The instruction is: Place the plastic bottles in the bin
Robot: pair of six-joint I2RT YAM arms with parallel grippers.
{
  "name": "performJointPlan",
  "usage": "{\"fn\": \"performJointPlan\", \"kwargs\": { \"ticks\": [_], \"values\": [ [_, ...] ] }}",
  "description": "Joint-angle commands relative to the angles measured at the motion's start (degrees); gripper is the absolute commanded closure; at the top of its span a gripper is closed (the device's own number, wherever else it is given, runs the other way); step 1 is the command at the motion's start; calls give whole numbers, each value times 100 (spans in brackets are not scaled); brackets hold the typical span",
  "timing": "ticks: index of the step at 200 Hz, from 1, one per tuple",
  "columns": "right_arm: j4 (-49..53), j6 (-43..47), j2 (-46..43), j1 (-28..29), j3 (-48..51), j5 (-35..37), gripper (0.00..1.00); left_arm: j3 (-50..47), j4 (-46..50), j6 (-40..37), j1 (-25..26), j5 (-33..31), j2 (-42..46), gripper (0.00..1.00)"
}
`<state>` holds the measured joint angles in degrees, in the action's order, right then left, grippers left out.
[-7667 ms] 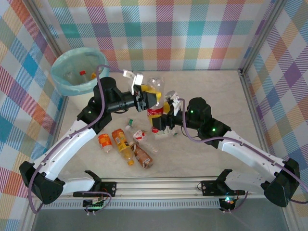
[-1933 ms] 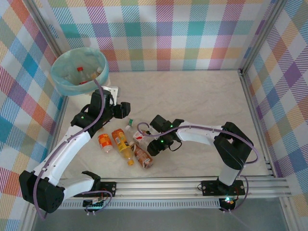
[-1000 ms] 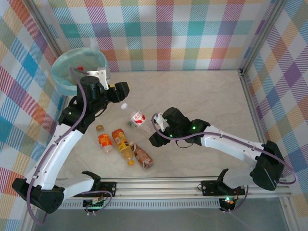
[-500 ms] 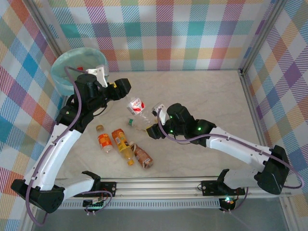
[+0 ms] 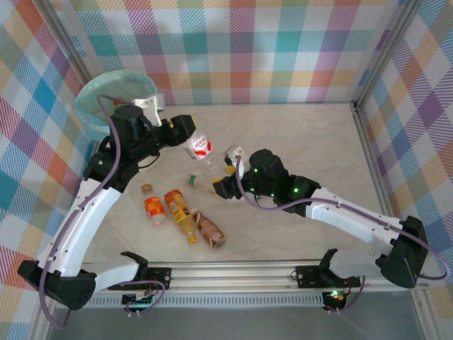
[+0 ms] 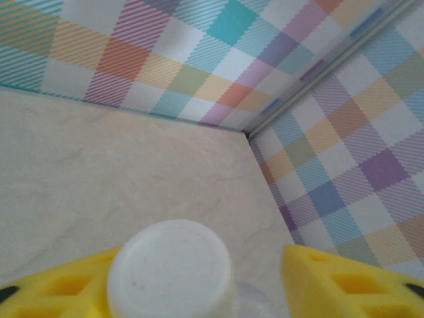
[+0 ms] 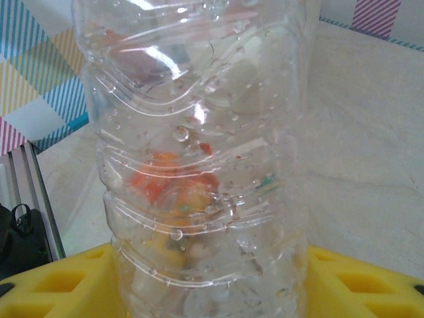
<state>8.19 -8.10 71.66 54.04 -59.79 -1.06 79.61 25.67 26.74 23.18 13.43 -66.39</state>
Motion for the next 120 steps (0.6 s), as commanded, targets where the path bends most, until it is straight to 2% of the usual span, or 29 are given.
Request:
{"fn": "performJointPlan", "kwargs": {
  "ticks": [1,28,43,52,68,85,95,120],
  "values": [
    [-335,79,-108,10,-218,-78,40,195,-101,11,29,250,-41,53],
    [-343,63,-91,10,-200,-126,39,201,-121,-44,29,15,0,71],
    [-383,72,-58,8,-216,-166,35,240,-185,-137,29,-181,20,81],
    [-404,81,-35,6,-241,-164,28,326,-164,-220,29,-354,-13,83],
    [-488,80,10,6,-302,-76,11,614,-2,-408,-4,-737,-99,87],
    [-372,51,120,6,-524,208,2,1087,193,-703,-93,-1085,-225,92],
    [-278,82,199,10,-697,290,0,1470,297,-877,-184,-1362,-309,96],
    [-304,162,359,10,-973,166,0,2365,452,-1388,-585,-2036,-597,97]
  ]
}}
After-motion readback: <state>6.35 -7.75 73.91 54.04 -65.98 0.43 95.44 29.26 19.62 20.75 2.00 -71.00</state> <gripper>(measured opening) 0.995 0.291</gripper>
